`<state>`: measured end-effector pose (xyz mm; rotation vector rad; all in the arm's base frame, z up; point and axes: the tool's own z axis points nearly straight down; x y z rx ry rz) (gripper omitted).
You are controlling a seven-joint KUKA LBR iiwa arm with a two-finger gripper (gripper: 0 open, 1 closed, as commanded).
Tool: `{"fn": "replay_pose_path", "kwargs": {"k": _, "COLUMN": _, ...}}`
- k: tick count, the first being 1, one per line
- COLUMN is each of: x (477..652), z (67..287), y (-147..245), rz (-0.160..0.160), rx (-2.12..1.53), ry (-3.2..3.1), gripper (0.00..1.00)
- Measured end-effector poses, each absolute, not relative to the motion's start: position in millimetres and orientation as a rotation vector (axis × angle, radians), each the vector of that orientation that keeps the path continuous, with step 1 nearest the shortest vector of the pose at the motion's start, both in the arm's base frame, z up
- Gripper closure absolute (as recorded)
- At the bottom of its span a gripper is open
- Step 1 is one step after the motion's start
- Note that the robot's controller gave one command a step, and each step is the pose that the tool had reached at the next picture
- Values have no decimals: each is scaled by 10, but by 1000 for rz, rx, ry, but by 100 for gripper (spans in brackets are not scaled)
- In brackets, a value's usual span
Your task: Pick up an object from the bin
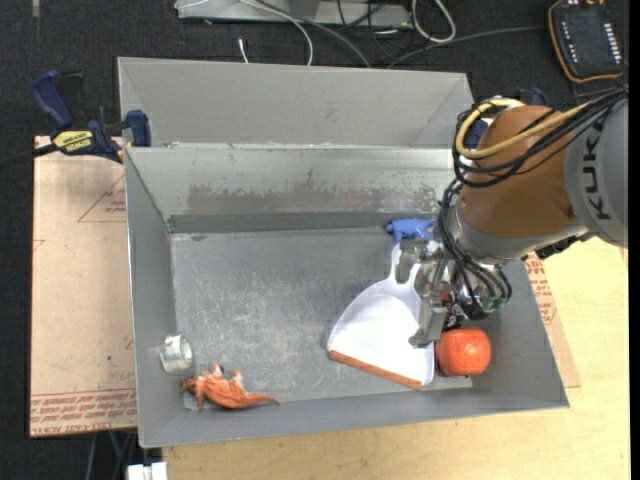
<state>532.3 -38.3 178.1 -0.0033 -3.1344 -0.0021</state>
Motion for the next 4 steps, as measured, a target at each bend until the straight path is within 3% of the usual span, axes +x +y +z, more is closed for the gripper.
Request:
{"fn": "replay_pose_path", "kwargs": {"k": 1, "x": 5339, "z": 1827, "y": -380, "rz": -1, "rx": 0, "ry": -3143, "gripper": 0}}
{"fn": "replay_pose_path", "kwargs": {"k": 2, "x": 6180, "z": 711, "y": -354, "rz": -2, "rx": 346, "ry": -3128, "gripper": 0}}
{"fn": "replay_pose_path", "kwargs": {"k": 3, "x": 6135, "z": 1186, "y": -12, "rz": 1, "rx": 799, "ry": -3051, "gripper": 0}}
{"fn": "replay_pose_path", "kwargs": {"k": 4, "x": 6145, "z": 716, "y": -301, "rz": -3, "rx": 361, "ry": -3120, "gripper": 0}}
